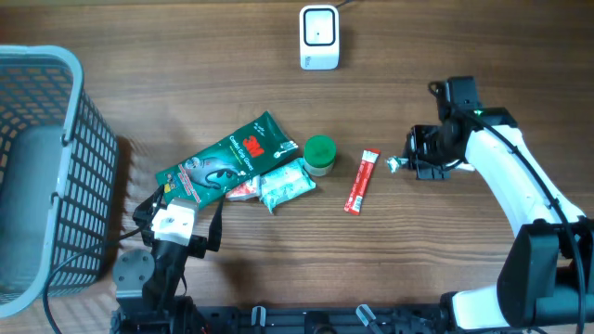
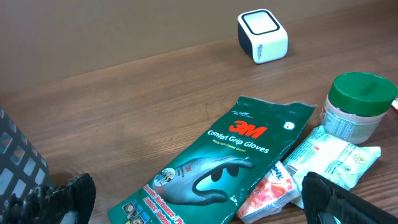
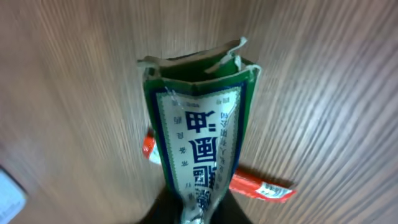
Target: Scan the item barcode
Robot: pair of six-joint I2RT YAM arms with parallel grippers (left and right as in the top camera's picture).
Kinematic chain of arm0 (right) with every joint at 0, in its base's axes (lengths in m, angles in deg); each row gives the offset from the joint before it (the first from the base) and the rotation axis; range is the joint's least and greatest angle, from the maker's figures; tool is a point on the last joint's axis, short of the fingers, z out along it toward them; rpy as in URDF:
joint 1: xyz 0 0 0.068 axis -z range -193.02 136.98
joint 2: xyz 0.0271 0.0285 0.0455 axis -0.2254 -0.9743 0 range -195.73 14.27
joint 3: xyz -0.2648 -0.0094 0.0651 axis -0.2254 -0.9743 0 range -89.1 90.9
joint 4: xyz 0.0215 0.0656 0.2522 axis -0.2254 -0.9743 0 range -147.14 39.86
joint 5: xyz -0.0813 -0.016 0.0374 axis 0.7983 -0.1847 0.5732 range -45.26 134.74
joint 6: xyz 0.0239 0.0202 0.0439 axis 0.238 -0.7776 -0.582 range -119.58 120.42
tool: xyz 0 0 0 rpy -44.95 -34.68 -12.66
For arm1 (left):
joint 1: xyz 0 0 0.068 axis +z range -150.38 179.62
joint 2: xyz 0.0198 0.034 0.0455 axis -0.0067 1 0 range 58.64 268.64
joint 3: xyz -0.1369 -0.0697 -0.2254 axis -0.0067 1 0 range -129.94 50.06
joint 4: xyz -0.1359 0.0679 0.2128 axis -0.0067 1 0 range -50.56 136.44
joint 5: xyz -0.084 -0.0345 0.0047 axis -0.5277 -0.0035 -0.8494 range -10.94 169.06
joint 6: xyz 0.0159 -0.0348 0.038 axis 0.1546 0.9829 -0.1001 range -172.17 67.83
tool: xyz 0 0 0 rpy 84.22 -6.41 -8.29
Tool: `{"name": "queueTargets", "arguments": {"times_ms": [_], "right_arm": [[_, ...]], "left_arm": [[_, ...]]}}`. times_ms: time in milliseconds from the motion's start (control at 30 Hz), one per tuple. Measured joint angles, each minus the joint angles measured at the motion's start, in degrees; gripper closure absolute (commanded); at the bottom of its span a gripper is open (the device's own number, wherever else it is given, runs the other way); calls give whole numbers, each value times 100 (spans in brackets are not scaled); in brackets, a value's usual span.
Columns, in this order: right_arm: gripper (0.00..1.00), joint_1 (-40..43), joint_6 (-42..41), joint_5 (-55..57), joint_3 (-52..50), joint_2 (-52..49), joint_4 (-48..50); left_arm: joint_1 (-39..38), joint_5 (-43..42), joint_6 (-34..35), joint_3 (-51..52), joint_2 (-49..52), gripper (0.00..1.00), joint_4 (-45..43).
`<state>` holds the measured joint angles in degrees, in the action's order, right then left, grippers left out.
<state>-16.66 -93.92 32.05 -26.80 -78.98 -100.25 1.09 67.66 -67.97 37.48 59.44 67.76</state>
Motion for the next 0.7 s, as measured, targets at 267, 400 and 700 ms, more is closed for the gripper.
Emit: {"name": "queueTargets", "arguments": {"times_ms": [267,400,700], "right_arm": [[36,0,-424,33,0,24,387],[0,0,2002,28,284,546,859],[1,-44,9014,173,555,1010,387]], "left_arm": [[0,-2,0,0,0,0,0],[0,-2,0,0,0,0,0],[0,0,0,0,0,0,0]]}}
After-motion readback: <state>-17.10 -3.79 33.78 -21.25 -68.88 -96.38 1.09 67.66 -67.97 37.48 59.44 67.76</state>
